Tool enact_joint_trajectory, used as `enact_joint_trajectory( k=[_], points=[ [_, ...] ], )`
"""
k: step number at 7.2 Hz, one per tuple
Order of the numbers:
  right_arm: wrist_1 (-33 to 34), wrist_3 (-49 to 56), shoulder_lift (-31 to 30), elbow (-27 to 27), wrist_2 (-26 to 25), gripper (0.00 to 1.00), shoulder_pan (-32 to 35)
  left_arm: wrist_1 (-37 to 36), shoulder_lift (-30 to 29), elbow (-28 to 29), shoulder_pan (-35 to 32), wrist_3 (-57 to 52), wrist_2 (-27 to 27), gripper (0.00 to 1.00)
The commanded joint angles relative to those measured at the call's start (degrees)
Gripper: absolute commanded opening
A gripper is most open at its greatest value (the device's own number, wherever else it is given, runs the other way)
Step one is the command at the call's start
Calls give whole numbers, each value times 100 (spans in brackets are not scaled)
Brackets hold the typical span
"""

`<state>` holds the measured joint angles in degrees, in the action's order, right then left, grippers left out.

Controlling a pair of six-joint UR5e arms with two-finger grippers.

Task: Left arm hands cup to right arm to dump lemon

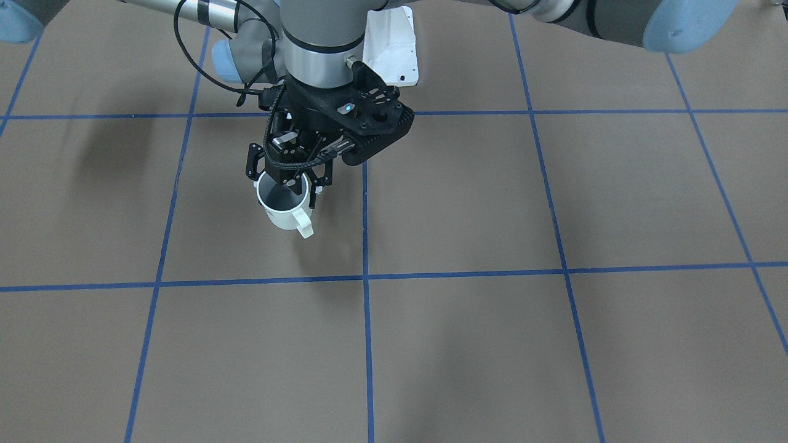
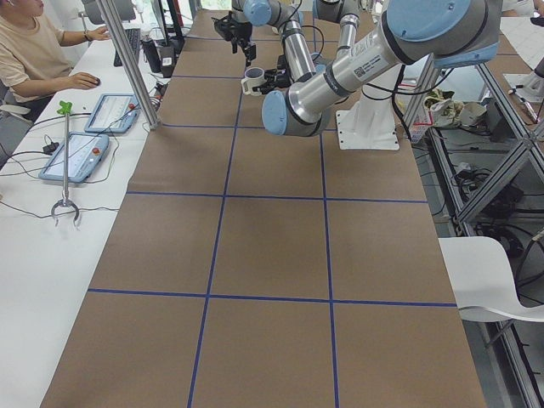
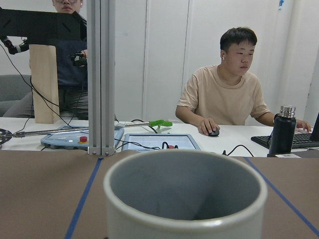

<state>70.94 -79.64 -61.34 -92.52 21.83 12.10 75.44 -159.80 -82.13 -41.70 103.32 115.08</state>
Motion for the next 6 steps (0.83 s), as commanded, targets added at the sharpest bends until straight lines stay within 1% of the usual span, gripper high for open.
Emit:
enact_joint_trajectory(
  k=[1, 2, 3, 4, 5, 6],
  points=[
    [42, 28, 140, 49, -117, 0, -76, -29, -42, 354, 39, -258, 23, 99],
    [34, 28, 158, 41, -170, 0, -76, -29, -25, 399, 205, -277, 32, 94],
    [34, 19, 210, 41, -179, 0, -76, -142, -7, 330, 328, -312, 49, 92],
    [34, 28, 385, 58, -179, 0, -76, -352, -24, 295, 356, -321, 189, 89],
    [34, 28, 421, 58, -179, 0, -76, -459, -25, 268, 365, -312, 373, 86],
    [34, 19, 448, 58, -179, 0, -76, -503, -7, 198, 373, -312, 401, 82]
  ],
)
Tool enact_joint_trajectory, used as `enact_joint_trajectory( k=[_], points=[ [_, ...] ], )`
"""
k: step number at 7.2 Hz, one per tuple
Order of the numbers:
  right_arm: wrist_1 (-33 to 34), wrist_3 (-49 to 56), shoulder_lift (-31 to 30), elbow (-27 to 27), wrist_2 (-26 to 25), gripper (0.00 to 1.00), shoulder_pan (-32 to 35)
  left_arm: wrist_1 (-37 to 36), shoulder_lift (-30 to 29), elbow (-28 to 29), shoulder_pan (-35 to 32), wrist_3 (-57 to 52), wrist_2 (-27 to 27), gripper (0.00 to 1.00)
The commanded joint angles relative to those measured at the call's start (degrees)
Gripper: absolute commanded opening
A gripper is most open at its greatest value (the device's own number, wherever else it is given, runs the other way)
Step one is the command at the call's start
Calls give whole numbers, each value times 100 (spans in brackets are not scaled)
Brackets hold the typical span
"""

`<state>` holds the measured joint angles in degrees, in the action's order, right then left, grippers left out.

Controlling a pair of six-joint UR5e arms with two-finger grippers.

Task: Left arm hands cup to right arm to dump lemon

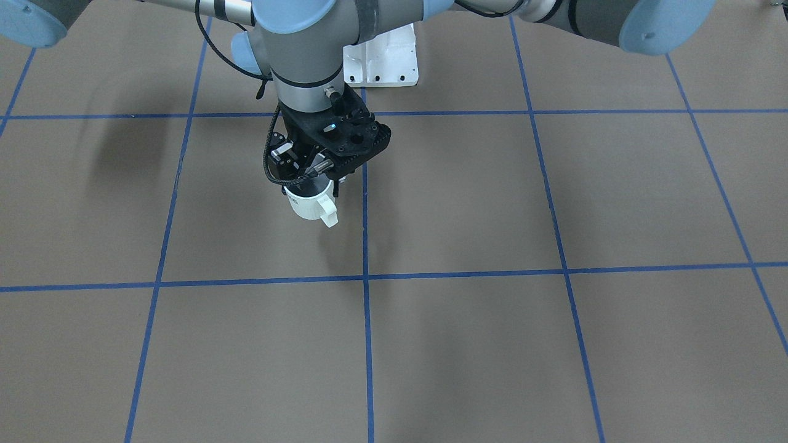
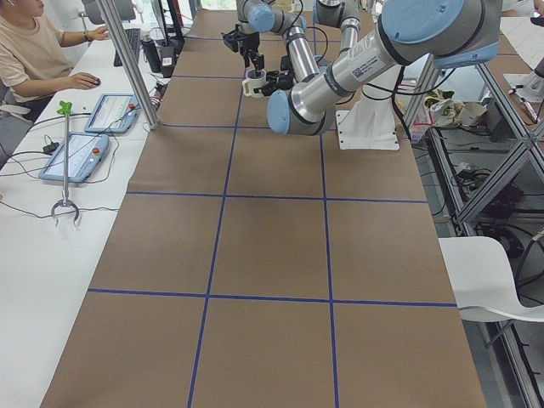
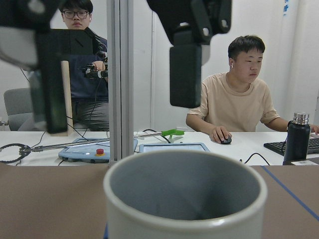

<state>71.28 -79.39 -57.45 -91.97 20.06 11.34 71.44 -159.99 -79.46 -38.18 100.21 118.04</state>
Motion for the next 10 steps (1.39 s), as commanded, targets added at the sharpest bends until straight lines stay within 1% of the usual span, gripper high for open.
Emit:
enact_joint_trajectory(
  k=[1, 3, 5, 6, 7, 10],
  points=[
    [-9, -6, 58, 3, -2, 0, 0, -243, 38, -209, 21, -10, 97, 78],
    [-18, 2, 58, -6, -2, 0, 8, -297, 47, -263, 47, -10, 105, 68],
    [-70, -6, 67, -119, -2, 0, 43, -297, 47, -237, 117, -10, 96, 64],
    [-70, -6, 32, -120, -2, 0, 52, -297, 47, -237, 126, -10, 96, 57],
    [-70, -6, 41, -120, -10, 0, 61, -297, 47, -237, 126, -10, 96, 56],
    [-70, -6, 41, -120, -10, 0, 70, -297, 47, -228, 126, -1, 96, 48]
  ],
)
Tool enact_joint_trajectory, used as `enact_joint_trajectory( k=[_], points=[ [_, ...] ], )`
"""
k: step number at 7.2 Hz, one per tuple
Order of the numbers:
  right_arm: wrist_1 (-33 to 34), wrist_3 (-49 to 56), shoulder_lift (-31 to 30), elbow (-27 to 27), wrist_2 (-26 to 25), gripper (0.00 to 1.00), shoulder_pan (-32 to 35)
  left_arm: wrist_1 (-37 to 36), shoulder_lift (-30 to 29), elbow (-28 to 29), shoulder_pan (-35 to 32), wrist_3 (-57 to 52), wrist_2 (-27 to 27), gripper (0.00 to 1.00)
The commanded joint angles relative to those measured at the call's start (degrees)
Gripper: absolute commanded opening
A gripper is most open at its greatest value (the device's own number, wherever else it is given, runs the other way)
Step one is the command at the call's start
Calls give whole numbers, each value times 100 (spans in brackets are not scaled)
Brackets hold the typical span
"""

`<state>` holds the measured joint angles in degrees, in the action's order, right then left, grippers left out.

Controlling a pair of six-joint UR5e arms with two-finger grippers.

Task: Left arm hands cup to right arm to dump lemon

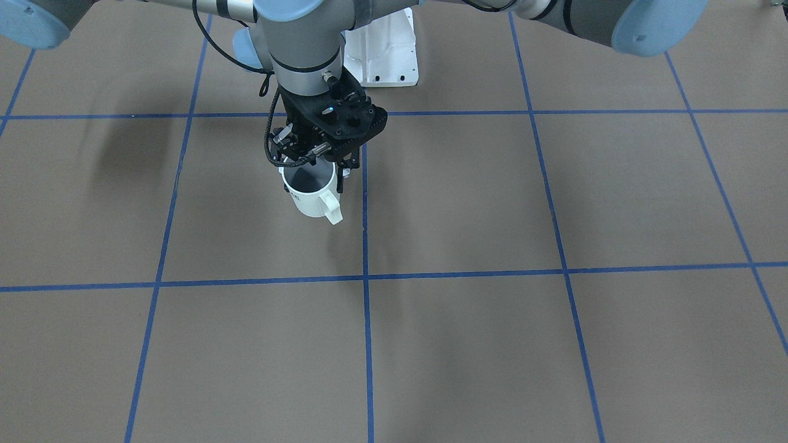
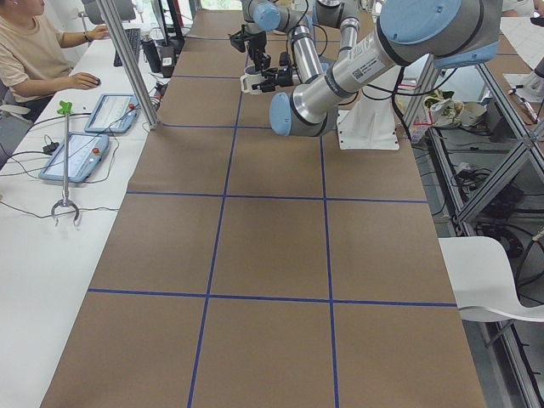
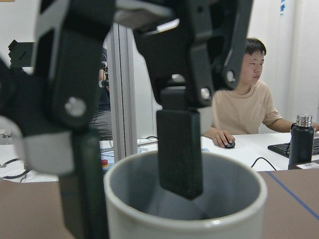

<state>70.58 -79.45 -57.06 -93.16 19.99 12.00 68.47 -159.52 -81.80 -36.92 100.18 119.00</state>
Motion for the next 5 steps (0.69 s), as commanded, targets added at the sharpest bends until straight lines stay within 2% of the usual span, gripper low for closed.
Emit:
enact_joint_trajectory(
  k=[1, 5],
  points=[
    [-9, 0, -15, -9, -13, 0, 4, 0, 0, 6, 0, 1, 0, 44],
    [-9, 0, -33, -62, -22, 0, 13, 0, 0, 32, 0, 1, -9, 43]
  ],
)
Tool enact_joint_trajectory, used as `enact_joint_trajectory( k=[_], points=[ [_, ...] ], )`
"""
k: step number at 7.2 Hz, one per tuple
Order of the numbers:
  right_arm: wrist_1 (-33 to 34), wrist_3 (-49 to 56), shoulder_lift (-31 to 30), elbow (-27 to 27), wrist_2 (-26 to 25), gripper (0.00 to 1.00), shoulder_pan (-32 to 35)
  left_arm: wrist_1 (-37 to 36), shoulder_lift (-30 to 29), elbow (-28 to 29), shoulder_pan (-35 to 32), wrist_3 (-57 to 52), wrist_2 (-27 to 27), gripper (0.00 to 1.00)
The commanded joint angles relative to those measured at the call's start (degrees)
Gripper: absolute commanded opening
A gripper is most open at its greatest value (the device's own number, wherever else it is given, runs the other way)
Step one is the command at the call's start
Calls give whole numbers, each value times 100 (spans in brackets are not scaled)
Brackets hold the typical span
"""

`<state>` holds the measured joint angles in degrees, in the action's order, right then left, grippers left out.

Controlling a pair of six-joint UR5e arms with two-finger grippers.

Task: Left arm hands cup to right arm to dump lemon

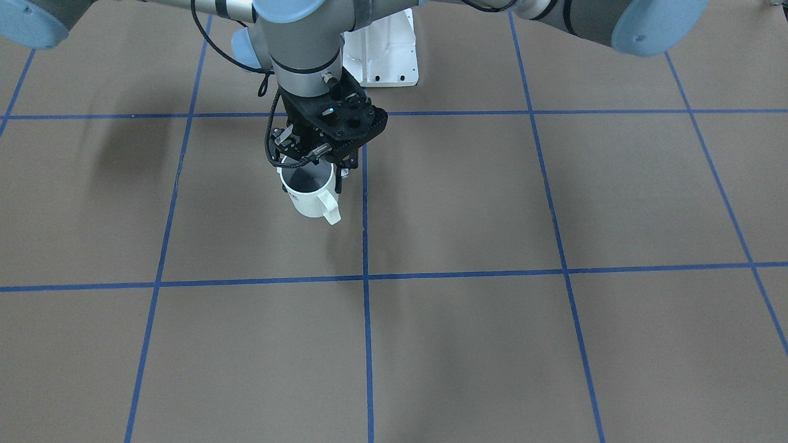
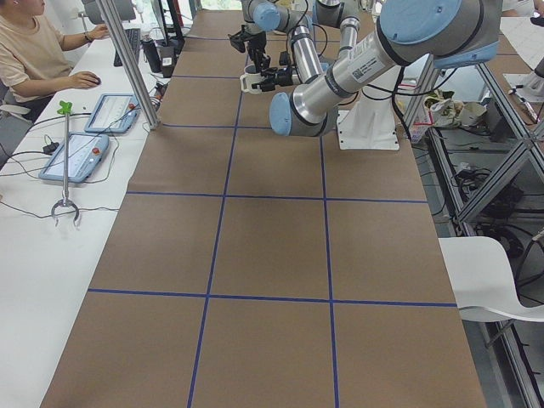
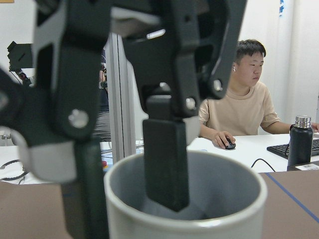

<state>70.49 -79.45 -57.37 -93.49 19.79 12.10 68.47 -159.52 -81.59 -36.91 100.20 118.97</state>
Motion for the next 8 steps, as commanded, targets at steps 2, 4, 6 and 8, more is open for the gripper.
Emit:
enact_joint_trajectory(
  k=[2, 4, 6, 8],
  points=[
    [0, 0, -20, -73, -19, 0, 3, 0, 44, 3, 0, 0, -14, 42],
    [0, 0, -29, -73, -28, 0, 3, 0, 44, -6, 0, -9, -5, 31],
    [0, 0, -20, -81, -19, 0, 3, -9, 35, -6, 0, 0, -5, 0],
    [-9, -78, -55, -64, -19, 99, -14, 0, 18, -15, 0, 9, -5, 0]
  ],
)
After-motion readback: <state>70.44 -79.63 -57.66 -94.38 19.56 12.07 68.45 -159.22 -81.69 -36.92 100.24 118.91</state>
